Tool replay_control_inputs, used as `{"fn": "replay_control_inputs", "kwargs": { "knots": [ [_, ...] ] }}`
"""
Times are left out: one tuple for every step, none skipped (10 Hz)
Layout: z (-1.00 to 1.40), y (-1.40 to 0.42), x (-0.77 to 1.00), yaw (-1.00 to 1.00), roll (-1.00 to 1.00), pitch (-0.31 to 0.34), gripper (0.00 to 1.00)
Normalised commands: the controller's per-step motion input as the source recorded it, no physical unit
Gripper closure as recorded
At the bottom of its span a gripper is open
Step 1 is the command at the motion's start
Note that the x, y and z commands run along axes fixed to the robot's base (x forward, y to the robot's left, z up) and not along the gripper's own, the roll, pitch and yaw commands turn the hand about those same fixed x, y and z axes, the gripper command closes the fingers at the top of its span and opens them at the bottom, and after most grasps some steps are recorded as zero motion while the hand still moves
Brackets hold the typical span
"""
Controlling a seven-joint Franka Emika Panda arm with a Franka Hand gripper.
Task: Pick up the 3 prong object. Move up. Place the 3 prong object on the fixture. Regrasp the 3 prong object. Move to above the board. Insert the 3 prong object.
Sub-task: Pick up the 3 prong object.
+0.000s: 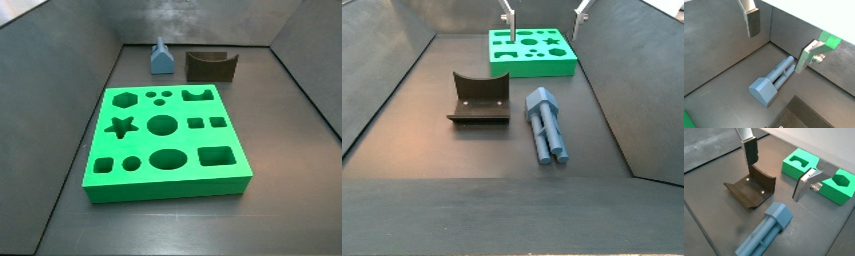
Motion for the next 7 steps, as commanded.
{"fn": "replay_control_inputs", "kwargs": {
  "knots": [
    [-0.29,-0.07,0.00,0.00,0.00,-0.074,0.00],
    [-0.46,-0.11,-0.06,0.00,0.01,-0.121,0.00],
    [-0.53,-0.13,-0.08,0.04,0.01,-0.157,0.00],
    [-0.63,-0.11,-0.11,0.05,0.03,-0.171,0.00],
    [-0.70,-0.09,-0.06,0.11,0.05,-0.163,0.00],
    [-0.69,-0.07,0.00,0.20,0.02,-0.161,0.00],
    [-0.67,-0.03,0.02,0.33,0.00,-0.139,0.00]
  ]
}}
